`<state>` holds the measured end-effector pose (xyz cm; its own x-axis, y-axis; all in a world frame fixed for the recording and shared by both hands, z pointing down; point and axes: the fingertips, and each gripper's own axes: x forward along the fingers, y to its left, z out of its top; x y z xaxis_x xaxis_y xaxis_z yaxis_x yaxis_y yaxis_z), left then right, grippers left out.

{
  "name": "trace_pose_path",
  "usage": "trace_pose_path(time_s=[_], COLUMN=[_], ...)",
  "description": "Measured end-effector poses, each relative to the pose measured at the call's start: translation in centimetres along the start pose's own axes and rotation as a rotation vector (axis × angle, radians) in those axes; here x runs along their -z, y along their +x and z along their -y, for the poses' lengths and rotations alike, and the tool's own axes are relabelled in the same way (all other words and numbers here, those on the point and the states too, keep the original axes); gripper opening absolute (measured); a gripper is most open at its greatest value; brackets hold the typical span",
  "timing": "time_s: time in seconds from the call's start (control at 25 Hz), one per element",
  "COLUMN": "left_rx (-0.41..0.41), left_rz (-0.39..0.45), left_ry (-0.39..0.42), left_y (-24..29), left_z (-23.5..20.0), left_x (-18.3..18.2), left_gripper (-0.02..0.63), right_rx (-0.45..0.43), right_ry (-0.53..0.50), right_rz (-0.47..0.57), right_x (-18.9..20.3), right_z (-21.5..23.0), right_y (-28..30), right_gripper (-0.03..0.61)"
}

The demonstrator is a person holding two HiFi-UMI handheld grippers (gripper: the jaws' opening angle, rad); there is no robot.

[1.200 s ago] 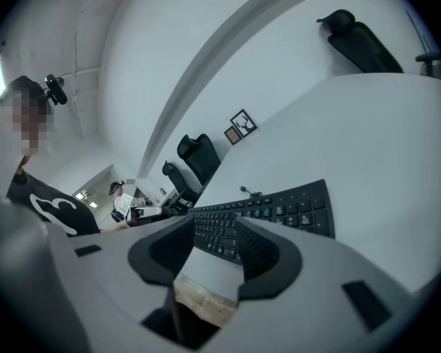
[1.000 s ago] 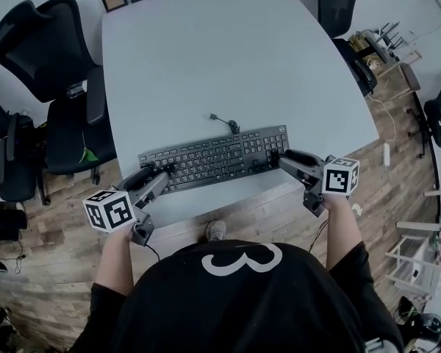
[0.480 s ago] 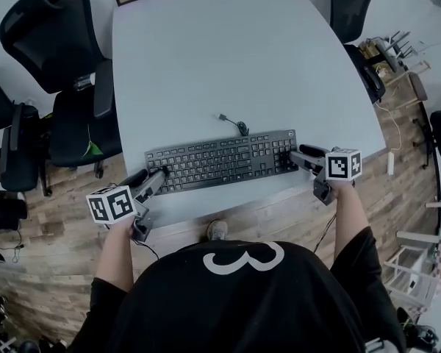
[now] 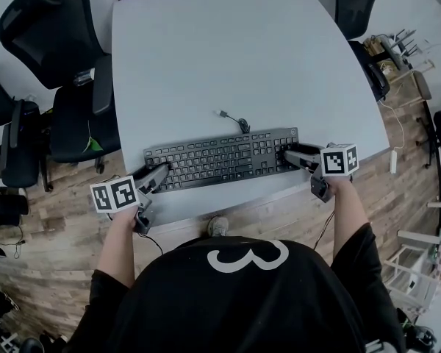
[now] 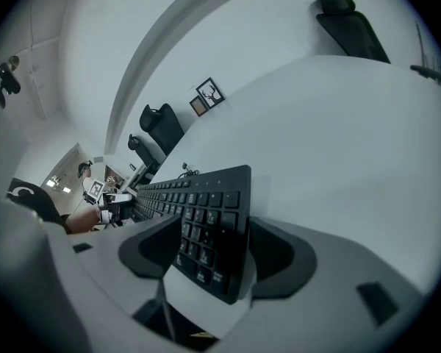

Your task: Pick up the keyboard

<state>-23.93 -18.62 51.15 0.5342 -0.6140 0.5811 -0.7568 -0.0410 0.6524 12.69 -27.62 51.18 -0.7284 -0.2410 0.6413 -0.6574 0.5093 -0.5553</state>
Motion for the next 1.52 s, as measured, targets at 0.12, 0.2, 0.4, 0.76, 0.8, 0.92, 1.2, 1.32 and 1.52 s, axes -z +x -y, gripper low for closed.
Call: trace_pose_path(time_s=[0.12,0.2,0.4,0.76,0.8,0.92,1.2,1.32,1.52], left_rx=[0.0,-0.024,-0.05,-0.06,-0.062,-0.055,-0.049,-0.057,-0.069], left_rz=[-0.005,-0.012,-0.016,-0.019,-0.019,-0.024,-0.025,-0.018,-0.007], left_ry=[-0.022,-0.017,-0.006,-0.011,-0.009,-0.012,-0.017,-0.012,-0.007], left_y=[0.4,0.5,0.6,0.6,0.6,0.7,0.7,0.8,0.6], left_z=[-0.2,-0.5,-0.8,-1.0,-1.0,-1.1,-1.1,-1.1,-1.2], left_x=[-0.1,-0.2,-0.1,-0.1,-0.1,-0.1,-0.4,-0.4,-0.3], left_gripper=[0.289,0.25,0.222,0.207,0.207,0.206,0.202,0.203,0.204], right_rx=[0.005,-0.003,0.032,0.038,0.04,0.045,0.044,0.044,0.054], right_ry=[0.013,0.048,0.105,0.119,0.12,0.127,0.136,0.14,0.123], right_rz=[0.01,0.016,-0.007,0.036,0.037,0.04,0.045,0.044,0.054], right_x=[-0.1,-0.1,0.4,0.4,0.4,0.4,0.3,0.3,0.4], right_z=[0.0,0.0,0.8,0.9,0.8,0.9,0.9,0.9,0.8], right_y=[0.2,0.3,0.6,0.6,0.7,0.6,0.6,0.7,0.8], right_gripper=[0.275,0.275,0.212,0.196,0.198,0.196,0.196,0.195,0.195])
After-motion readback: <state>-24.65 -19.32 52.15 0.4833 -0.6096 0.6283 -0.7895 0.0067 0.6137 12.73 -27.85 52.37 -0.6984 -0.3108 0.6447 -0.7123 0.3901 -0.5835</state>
